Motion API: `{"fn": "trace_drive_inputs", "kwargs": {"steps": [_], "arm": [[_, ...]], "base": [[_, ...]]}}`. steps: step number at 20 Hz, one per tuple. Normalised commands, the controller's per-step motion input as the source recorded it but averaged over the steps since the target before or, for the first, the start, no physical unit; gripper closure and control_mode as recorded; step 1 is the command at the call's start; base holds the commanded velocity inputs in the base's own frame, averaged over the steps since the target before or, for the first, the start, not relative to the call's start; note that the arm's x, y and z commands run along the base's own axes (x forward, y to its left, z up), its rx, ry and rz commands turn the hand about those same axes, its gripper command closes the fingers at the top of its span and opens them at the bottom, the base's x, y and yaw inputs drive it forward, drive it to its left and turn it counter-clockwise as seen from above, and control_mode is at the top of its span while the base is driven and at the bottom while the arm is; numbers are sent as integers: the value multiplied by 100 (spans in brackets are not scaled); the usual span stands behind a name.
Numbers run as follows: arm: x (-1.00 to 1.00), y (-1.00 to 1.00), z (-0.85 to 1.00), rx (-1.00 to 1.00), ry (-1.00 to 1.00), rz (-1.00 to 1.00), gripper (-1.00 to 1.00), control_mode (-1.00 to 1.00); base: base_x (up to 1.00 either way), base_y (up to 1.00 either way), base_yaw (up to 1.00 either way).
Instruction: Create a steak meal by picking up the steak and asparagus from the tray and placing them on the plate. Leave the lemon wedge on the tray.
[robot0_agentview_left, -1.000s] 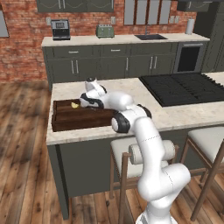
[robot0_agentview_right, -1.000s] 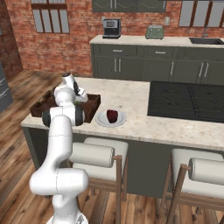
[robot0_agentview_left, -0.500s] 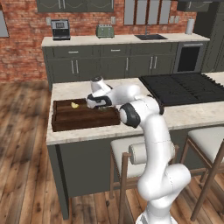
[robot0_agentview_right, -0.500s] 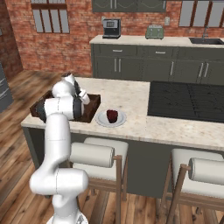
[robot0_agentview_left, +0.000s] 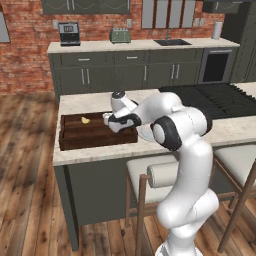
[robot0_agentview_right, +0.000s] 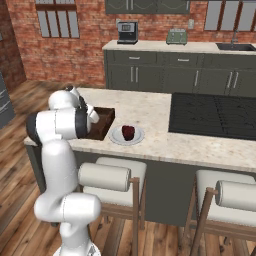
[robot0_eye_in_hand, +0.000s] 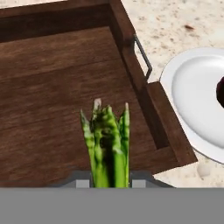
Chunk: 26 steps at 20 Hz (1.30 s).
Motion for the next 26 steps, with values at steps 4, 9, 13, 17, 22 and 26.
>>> {"fn": "trace_drive_inputs", "kwargs": {"steps": [4, 9, 13, 17, 22, 26], "arm": [[-22, -32, 72, 0, 0, 0, 100, -100], [0, -27, 74, 0, 3, 0, 100, -100], [-3, -35, 24, -4, 5, 0, 100, -100], [-14, -45, 0, -6, 5, 2, 100, -100], [-12, -44, -3, -4, 4, 5, 100, -100], [0, -41, -5, 0, 5, 6, 100, -100]], "base": [[0, 0, 0], [0, 0, 0], [0, 0, 0], [0, 0, 0], [0, 0, 0], [0, 0, 0]]}}
